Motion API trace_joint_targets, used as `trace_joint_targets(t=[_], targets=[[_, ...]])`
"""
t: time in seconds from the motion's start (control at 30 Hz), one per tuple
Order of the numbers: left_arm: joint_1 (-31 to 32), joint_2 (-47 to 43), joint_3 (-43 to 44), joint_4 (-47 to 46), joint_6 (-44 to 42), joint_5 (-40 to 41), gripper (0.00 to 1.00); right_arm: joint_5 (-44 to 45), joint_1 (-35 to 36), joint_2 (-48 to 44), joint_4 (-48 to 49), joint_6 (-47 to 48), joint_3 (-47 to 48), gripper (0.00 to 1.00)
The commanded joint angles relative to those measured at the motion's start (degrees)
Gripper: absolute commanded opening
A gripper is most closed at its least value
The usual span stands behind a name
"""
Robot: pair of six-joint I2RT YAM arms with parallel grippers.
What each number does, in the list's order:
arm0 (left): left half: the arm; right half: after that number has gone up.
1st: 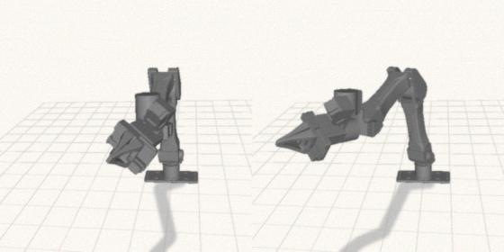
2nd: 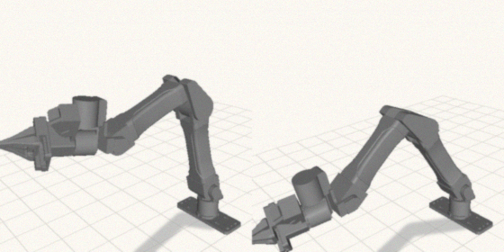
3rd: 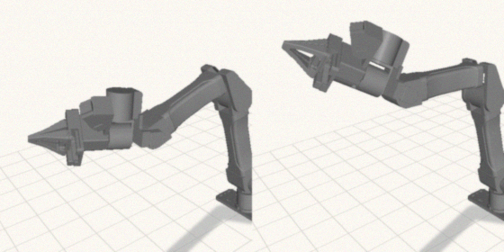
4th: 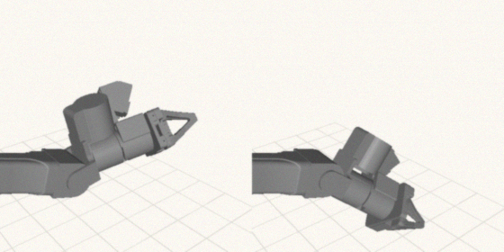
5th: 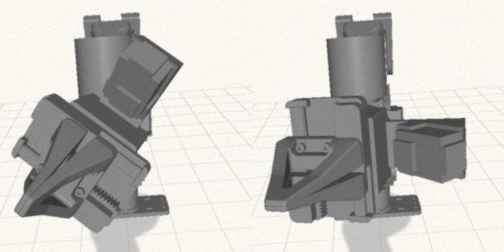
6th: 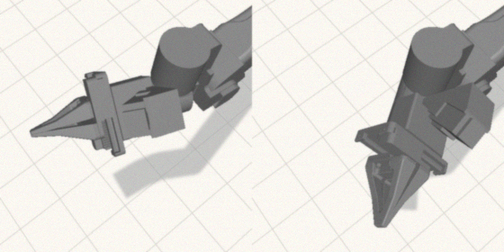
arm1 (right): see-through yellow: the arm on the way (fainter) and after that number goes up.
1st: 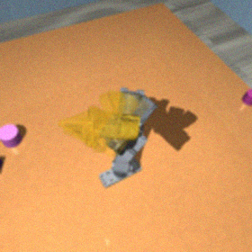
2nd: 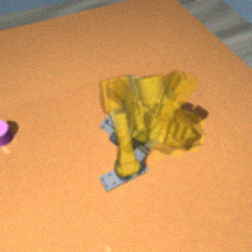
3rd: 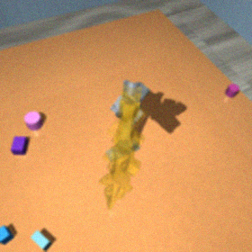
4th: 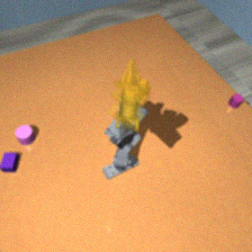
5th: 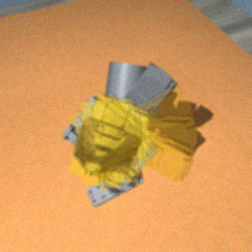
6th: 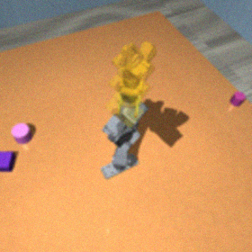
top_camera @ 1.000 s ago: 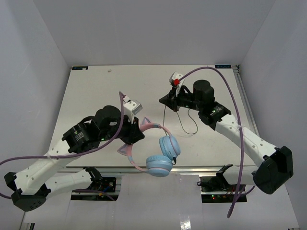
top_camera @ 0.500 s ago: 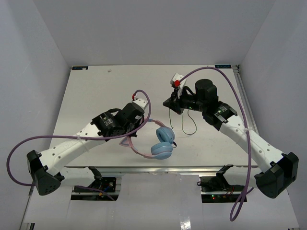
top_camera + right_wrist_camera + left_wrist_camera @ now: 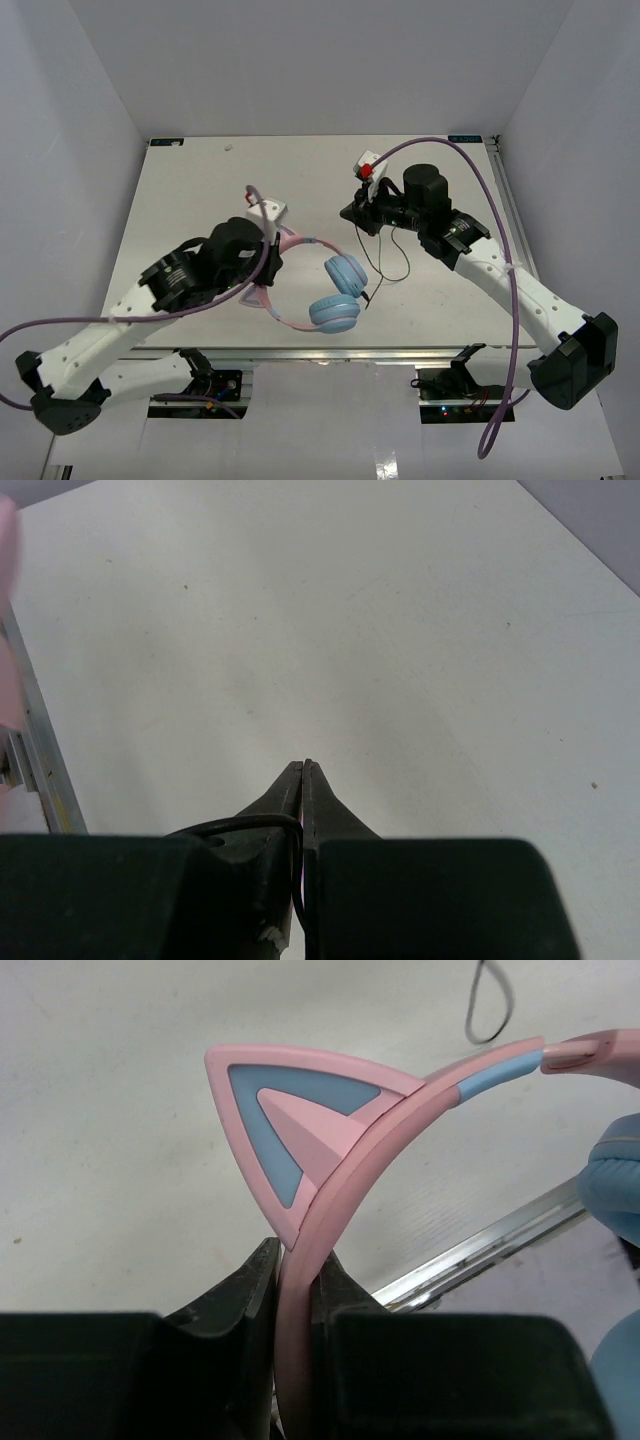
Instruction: Wrap the headphones
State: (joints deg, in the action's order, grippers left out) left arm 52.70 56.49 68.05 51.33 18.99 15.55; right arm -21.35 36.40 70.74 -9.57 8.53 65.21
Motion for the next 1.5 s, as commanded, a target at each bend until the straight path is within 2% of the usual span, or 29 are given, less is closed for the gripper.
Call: trace_joint_targets(t=[0.0,0.23,0.6,0.8,0.97,1.13,1.23,1.47], targets=[[0.21,-9.61,5.59,-10.45,2.70,-5.05,0.00,-2.44,0.07,-0.08,6.65,-5.80,-2.53,0.08],[0.21,-11.14,5.67,-20.24,2.72,-7.41,0.00,-4.57,3.86,1.07,17.41,-14.88,-6.59,0.08],[0.21,-9.68,1.14,-33.14,4.97,-23.11,0.00,-1.02,7.09,8.42,21.93,-19.59,-2.93,0.08],[0.21,-8.24,0.19,-33.26,6.87,-32.96,0.00,2.30,7.10,9.18,21.62,-19.17,-1.38,0.08],[0.21,-7.59,-0.71,-27.51,5.85,-40.60,0.00,5.94,7.00,10.31,16.78,-15.15,3.12,0.08],[0.21,-5.50,-1.07,-19.45,2.09,-41.79,0.00,9.32,5.78,11.08,9.75,-10.87,8.01,0.08],[0.21,-3.89,-1.32,-14.73,0.35,-38.70,0.00,10.83,5.06,10.60,5.35,-8.90,10.39,0.08],[0.25,1.24,-1.48,-6.58,-2.01,-20.23,0.00,12.56,4.78,6.47,-2.34,-4.12,13.21,0.08]])
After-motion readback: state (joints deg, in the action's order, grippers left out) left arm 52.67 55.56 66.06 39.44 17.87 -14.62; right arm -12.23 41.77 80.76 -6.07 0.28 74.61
